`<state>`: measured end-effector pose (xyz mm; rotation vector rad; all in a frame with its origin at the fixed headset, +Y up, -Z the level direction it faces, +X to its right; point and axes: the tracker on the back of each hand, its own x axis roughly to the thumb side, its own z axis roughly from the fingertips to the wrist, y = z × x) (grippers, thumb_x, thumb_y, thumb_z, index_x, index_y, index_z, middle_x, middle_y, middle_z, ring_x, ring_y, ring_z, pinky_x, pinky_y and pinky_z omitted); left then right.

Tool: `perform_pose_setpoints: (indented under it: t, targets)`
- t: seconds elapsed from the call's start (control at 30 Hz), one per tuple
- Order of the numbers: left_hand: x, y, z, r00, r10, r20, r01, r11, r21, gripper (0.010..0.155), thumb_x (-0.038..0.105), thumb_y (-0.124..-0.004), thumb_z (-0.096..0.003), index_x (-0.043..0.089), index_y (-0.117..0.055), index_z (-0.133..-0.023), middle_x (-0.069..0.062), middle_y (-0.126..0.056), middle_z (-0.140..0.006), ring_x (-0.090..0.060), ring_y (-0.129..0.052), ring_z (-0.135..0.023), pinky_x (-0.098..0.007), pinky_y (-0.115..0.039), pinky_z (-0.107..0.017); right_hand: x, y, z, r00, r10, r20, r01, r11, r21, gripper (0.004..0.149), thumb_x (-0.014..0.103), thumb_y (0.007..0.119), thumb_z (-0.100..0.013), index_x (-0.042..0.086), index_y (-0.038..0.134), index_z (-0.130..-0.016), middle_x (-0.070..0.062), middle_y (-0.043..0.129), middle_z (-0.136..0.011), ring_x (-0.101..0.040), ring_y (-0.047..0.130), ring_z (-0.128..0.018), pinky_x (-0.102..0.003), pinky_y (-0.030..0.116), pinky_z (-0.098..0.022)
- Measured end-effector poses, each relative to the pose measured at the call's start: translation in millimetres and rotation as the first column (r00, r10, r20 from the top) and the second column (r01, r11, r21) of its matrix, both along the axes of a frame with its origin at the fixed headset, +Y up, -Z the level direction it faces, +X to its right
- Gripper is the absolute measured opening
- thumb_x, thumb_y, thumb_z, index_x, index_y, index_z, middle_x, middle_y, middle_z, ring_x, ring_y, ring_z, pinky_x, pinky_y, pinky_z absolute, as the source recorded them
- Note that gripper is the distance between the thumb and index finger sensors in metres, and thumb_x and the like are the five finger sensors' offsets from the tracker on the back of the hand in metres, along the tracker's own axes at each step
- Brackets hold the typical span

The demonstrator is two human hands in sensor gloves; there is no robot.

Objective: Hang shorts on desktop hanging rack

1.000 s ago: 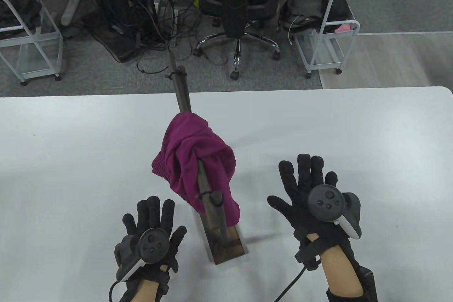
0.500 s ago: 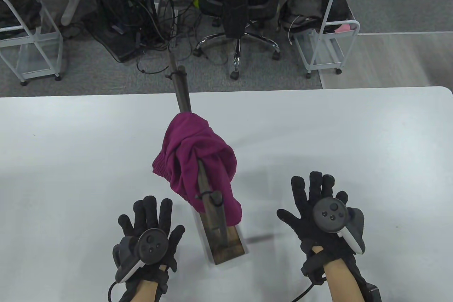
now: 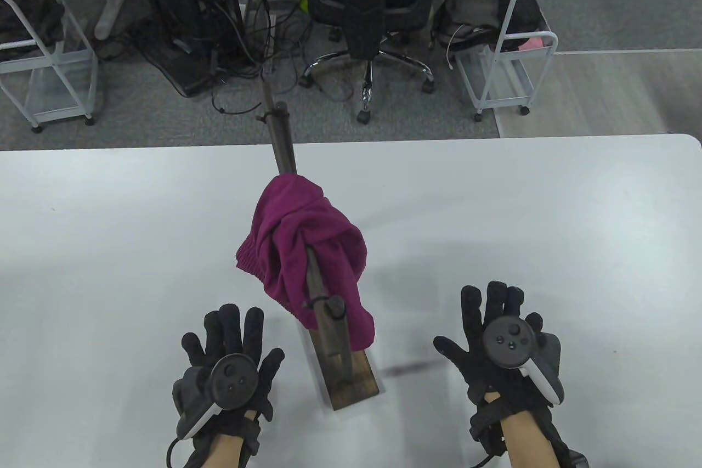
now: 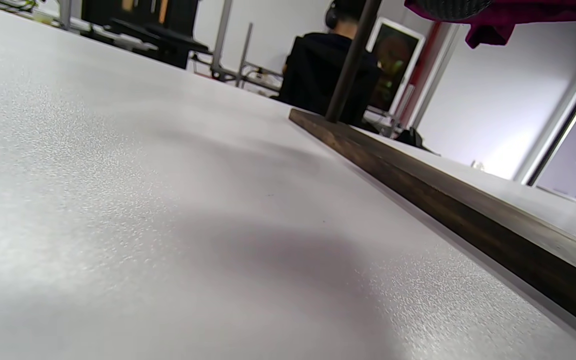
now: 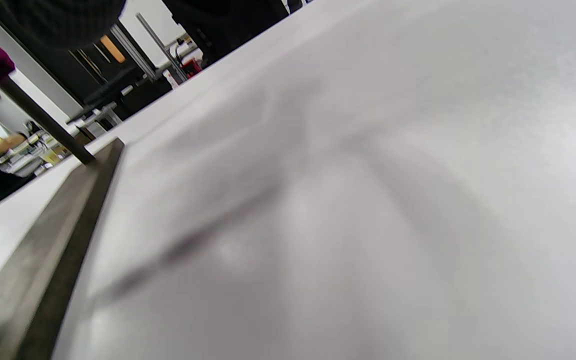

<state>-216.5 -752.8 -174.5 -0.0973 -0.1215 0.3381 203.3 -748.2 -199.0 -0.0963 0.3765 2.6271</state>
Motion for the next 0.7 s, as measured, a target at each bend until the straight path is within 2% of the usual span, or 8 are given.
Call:
perform_pose_setpoints:
  t: [0.23,0.7]
  targets:
    - [-0.1,-1.1,-0.6,1.0,-0.002,-0.004,0.002,1.0,-0.013,0.077,0.057,-0.052,-0.0604,0.017,-0.019,-0.118,-0.025,-0.003,-0.118,-0.054,-0.007,-0.11,-0.08,0.0,-0.066,-6.9,-5.2,1.5,0.997,0.07,-0.02,-0.071,0.995,-0.064,0.088,0.07,0.058,-0.052,0.045,-0.013,-0.096,0.005,-0.035,-0.102,-0.023,-0.04,-0.095,-0.062,-0.026,-0.062]
    - [-0.2,-1.2,-0.5,1.0,-0.004,-0.009,0.004,1.0,-0.027,0.077,0.057,-0.052,-0.0604,0.016,-0.019,-0.118,-0.027,-0.004,-0.117,-0.056,-0.009,-0.109,-0.08,0.0,-0.066,-6.8,-7.2,2.1,0.995,0.104,-0.008,-0.104,0.983,-0.15,0.087,0.07,0.056,-0.052,0.045,-0.016,-0.094,0.004,-0.036,-0.101,-0.025,-0.04,-0.094,-0.064,-0.026,-0.059]
